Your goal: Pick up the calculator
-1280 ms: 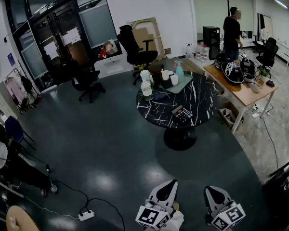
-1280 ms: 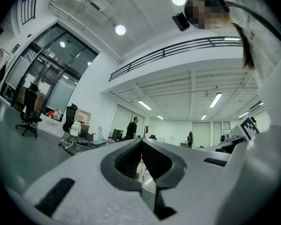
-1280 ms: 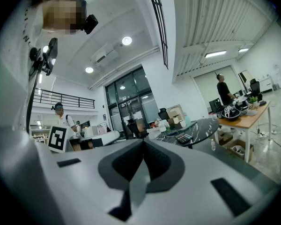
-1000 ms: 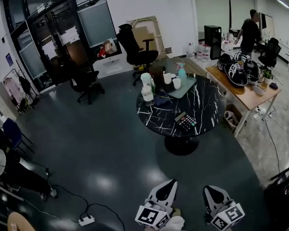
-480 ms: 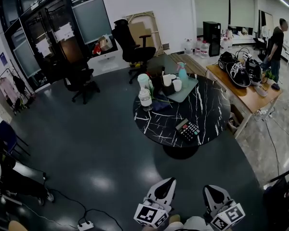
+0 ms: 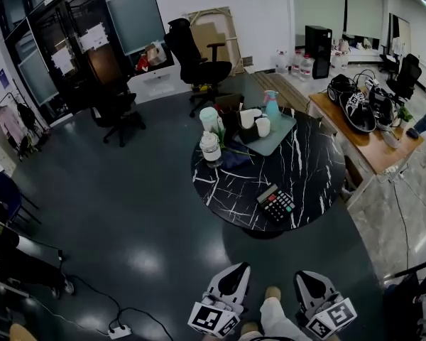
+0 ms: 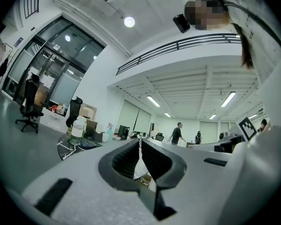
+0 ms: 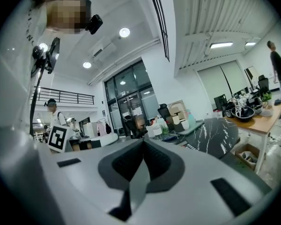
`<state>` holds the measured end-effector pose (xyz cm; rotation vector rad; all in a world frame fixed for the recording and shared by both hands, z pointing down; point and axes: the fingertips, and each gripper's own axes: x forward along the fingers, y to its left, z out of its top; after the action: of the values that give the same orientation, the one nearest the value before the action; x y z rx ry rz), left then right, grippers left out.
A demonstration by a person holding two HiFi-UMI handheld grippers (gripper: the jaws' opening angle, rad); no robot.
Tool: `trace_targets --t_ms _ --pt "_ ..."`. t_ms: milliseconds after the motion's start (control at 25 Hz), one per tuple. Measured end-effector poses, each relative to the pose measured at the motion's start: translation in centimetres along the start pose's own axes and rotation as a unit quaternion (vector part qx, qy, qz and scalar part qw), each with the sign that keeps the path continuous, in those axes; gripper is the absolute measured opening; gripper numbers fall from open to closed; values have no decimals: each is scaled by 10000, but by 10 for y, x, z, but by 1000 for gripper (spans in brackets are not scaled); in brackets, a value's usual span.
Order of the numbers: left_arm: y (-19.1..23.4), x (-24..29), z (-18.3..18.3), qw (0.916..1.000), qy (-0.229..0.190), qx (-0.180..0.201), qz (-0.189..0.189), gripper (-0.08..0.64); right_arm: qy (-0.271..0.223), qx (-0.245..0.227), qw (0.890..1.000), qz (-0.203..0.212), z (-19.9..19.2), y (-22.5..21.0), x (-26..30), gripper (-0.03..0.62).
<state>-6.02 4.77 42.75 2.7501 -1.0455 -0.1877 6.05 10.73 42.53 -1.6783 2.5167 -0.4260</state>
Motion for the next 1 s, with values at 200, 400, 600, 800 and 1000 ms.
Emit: trace_targets --t_ms 200,400,600,800,1000 --pt "21 43 3 9998 -20 166 126 8 37 -152 9993 344 14 -29 44 6" --pt "24 90 -1 9997 80 174 132 8 199 -109 9981 568 19 -61 71 6" --pt "26 122 -9 9996 117 148 192 8 284 -119 9972 675 23 -93 89 6" --pt "35 136 -26 9993 288 -5 237 8 380 -46 9963 764 18 -105 102 6" --pt "41 154 -47 9986 466 -194 138 8 514 4 9952 835 13 -117 118 6"
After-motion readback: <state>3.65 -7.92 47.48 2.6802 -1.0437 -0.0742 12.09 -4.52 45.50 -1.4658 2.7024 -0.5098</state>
